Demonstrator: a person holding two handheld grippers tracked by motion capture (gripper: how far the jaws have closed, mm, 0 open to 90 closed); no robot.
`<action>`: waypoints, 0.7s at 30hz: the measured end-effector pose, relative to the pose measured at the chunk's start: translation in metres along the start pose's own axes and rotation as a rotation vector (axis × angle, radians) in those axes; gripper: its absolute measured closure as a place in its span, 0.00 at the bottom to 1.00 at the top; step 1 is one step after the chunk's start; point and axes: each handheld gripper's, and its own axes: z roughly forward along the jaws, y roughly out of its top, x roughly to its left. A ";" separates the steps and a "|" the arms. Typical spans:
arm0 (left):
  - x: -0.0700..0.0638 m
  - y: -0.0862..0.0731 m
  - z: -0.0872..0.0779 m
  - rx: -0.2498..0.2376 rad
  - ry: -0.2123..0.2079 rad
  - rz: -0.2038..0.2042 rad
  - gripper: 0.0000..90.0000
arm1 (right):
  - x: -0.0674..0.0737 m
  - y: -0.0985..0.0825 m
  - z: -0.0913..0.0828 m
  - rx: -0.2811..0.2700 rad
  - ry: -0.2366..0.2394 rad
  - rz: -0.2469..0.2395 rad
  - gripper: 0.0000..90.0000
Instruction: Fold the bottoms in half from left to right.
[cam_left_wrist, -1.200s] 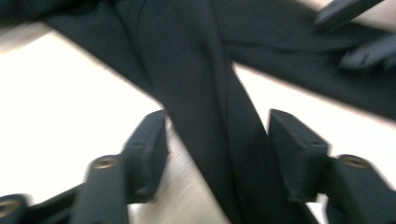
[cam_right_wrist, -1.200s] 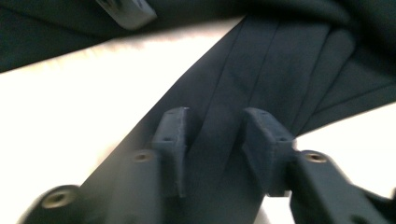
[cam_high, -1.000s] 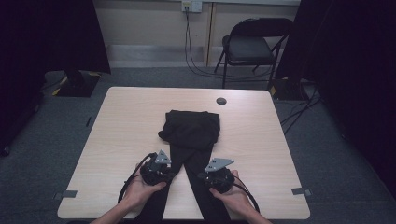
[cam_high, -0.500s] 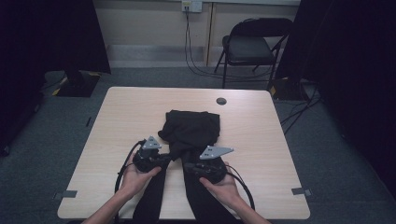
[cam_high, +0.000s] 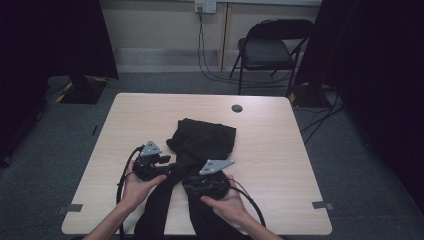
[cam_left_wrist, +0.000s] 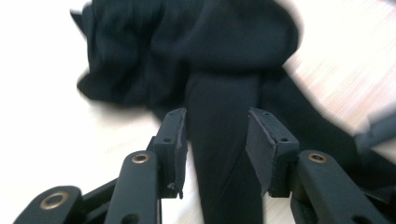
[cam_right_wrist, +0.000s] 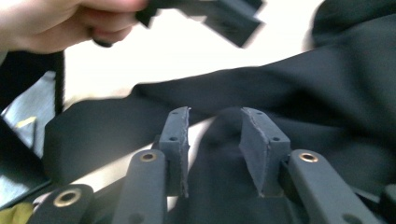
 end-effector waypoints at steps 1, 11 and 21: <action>-0.004 0.003 -0.003 -0.016 -0.026 0.016 0.67 | -0.006 0.000 -0.009 -0.013 -0.021 0.009 0.79; -0.062 -0.012 0.048 0.204 -0.240 0.227 0.86 | -0.058 -0.036 -0.003 0.146 -0.196 0.024 0.95; -0.041 -0.043 0.032 0.344 -0.190 0.171 0.88 | -0.058 -0.041 -0.005 0.189 -0.256 -0.046 0.93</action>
